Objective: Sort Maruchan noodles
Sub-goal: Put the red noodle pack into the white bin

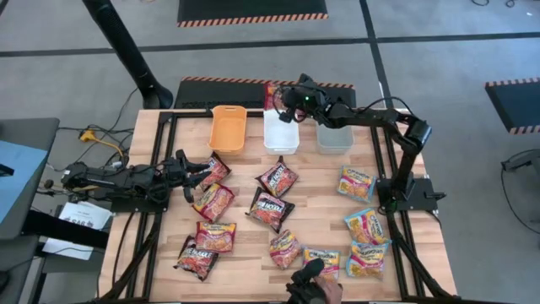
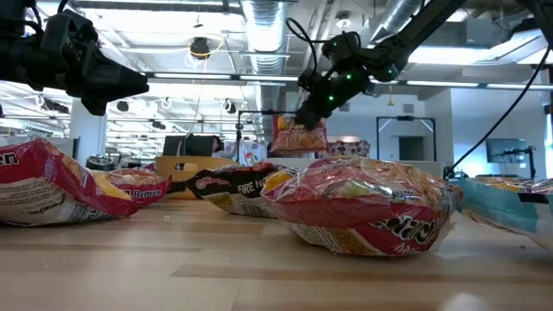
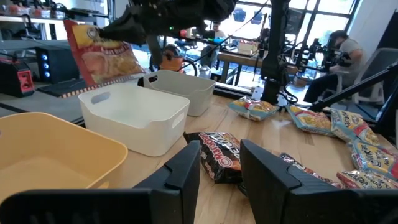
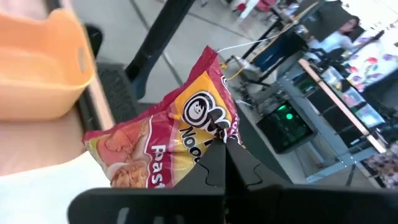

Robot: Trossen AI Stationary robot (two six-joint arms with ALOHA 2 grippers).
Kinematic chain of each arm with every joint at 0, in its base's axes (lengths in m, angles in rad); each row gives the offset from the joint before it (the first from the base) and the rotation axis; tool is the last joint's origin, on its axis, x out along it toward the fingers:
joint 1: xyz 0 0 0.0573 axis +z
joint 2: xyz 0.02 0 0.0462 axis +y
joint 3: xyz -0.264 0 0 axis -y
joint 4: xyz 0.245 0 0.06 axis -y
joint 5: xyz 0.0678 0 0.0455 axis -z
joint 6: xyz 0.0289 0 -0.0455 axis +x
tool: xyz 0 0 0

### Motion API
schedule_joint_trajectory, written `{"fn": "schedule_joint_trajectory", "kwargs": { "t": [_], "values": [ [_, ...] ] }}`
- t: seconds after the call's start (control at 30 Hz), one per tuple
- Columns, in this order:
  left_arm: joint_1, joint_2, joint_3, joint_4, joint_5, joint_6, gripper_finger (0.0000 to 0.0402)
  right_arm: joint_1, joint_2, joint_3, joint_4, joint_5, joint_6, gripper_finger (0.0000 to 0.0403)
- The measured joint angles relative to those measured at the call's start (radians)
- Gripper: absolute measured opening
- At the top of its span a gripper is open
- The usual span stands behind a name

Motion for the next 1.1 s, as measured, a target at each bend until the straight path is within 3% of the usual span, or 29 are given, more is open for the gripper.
{"fn": "schedule_joint_trajectory", "kwargs": {
  "t": [0.2,0.5,1.1],
  "values": [
    [0.000,0.000,0.000,0.000,0.000,0.000,0.0103,-0.032,0.000,0.000,-0.001,-0.074,0.118,0.0010],
    [0.000,0.000,0.000,0.000,-0.001,0.000,0.0103,-0.004,0.000,0.000,-0.118,-0.079,0.119,0.0010],
    [0.000,0.000,0.000,0.000,-0.005,0.003,0.0102,0.014,0.090,0.033,-0.132,-0.069,0.144,0.0011]
  ]
}}
